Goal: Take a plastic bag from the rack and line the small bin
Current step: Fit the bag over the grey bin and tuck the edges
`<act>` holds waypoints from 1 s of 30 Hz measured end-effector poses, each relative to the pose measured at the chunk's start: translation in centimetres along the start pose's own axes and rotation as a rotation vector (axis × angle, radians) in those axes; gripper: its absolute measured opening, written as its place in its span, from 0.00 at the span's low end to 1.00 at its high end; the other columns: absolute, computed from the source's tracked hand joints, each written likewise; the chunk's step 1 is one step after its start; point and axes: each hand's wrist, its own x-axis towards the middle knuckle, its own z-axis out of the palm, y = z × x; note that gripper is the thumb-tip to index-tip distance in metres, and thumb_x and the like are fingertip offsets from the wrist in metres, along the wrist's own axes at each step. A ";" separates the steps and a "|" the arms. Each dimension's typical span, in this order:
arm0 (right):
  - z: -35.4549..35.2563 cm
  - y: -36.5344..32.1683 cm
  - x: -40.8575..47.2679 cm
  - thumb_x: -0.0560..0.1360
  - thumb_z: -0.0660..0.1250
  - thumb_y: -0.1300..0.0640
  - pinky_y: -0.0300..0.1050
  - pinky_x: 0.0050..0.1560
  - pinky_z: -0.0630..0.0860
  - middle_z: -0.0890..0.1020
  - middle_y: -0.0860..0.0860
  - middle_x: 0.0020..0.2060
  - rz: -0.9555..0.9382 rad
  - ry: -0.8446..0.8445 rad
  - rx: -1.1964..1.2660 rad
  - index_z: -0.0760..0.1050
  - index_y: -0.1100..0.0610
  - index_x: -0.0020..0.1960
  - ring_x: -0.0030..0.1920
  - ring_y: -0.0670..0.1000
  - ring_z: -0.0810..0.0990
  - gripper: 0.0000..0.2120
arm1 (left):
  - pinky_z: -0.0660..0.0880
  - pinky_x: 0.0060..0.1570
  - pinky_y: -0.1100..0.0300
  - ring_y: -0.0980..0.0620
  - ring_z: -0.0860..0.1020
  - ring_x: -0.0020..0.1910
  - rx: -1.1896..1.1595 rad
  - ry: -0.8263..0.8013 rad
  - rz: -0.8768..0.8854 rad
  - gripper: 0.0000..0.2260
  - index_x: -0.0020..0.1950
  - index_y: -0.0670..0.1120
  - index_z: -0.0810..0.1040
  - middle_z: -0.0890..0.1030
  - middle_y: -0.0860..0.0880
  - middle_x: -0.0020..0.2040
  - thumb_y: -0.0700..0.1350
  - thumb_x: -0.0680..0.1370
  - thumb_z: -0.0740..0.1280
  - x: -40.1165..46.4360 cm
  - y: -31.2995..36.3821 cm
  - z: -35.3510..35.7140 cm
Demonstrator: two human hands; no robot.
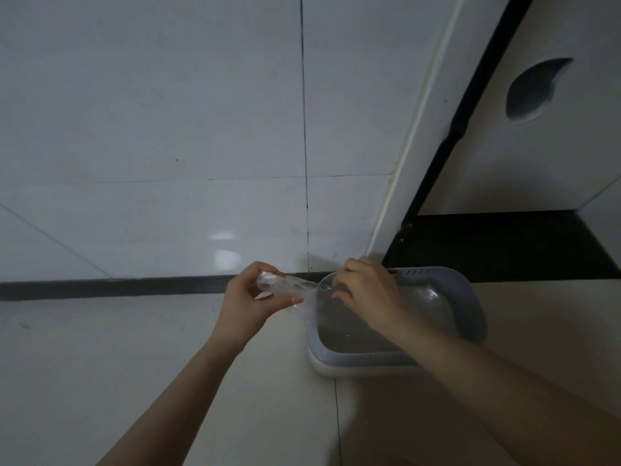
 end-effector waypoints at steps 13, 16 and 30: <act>-1.2 0.8 2.7 0.76 0.63 0.62 0.55 0.41 0.77 0.81 0.57 0.42 0.074 0.153 0.146 0.76 0.62 0.44 0.42 0.57 0.78 0.05 | 0.74 0.46 0.64 0.53 0.76 0.44 0.433 -0.004 0.168 0.11 0.49 0.46 0.79 0.77 0.51 0.46 0.37 0.69 0.73 2.4 -2.4 1.8; -1.2 2.1 3.7 0.75 0.65 0.62 0.54 0.44 0.78 0.82 0.58 0.42 0.155 0.082 0.198 0.78 0.62 0.42 0.43 0.57 0.79 0.05 | 0.72 0.46 0.69 0.56 0.76 0.45 0.407 -0.012 0.146 0.11 0.50 0.47 0.79 0.77 0.53 0.47 0.37 0.70 0.72 3.0 -3.7 3.0; -1.7 4.7 3.8 0.74 0.68 0.57 0.49 0.49 0.77 0.84 0.63 0.40 0.356 -0.038 0.333 0.81 0.68 0.42 0.43 0.59 0.82 0.13 | 0.75 0.45 0.56 0.47 0.77 0.48 -0.099 -0.100 -0.500 0.17 0.61 0.46 0.70 0.79 0.44 0.53 0.35 0.74 0.66 2.7 -5.7 4.4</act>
